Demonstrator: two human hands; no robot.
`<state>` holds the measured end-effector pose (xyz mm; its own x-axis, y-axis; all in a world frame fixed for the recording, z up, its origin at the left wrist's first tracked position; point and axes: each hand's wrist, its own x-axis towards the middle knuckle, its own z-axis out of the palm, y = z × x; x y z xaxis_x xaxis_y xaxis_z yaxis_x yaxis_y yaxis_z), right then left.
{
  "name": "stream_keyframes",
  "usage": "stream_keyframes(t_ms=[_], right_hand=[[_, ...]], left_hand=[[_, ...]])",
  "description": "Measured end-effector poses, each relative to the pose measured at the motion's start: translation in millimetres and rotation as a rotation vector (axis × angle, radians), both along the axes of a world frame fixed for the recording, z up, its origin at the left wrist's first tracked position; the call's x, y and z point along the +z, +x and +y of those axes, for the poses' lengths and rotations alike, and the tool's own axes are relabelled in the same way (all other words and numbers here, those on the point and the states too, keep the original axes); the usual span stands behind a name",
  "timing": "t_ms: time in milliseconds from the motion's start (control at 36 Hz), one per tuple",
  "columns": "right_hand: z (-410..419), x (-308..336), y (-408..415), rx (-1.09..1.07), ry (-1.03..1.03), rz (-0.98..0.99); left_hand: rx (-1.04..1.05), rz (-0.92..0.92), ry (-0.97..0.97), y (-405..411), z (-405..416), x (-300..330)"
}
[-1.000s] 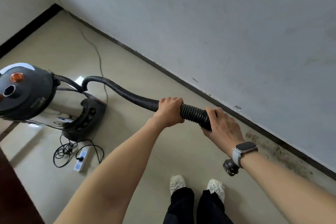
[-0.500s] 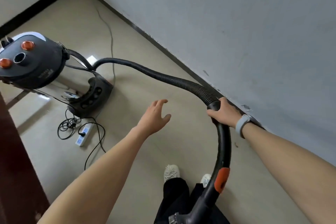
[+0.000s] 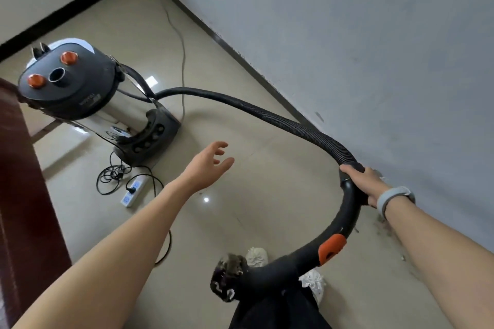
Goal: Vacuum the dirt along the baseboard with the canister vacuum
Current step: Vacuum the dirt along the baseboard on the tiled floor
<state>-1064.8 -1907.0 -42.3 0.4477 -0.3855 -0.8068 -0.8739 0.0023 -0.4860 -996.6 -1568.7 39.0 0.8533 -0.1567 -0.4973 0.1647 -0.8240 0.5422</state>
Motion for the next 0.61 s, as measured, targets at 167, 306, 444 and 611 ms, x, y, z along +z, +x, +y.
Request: stream_keyframes(t_ms=[167, 306, 444, 611], right_hand=[[28, 6, 12, -0.349, 0.303, 0.104], [59, 5, 17, -0.654, 0.6, 0.154], [71, -6, 14, -0.931, 0.934, 0.228], [78, -21, -6, -0.997, 1.144, 0.336]], left_hand=[[0.128, 0.109, -0.007, 7, 26, -16], [0.063, 0.078, -0.053, -5, 3, -8], [-0.038, 0.173, -0.253, -13, -37, -12], [-0.048, 0.292, -0.504, -17, -110, -8]])
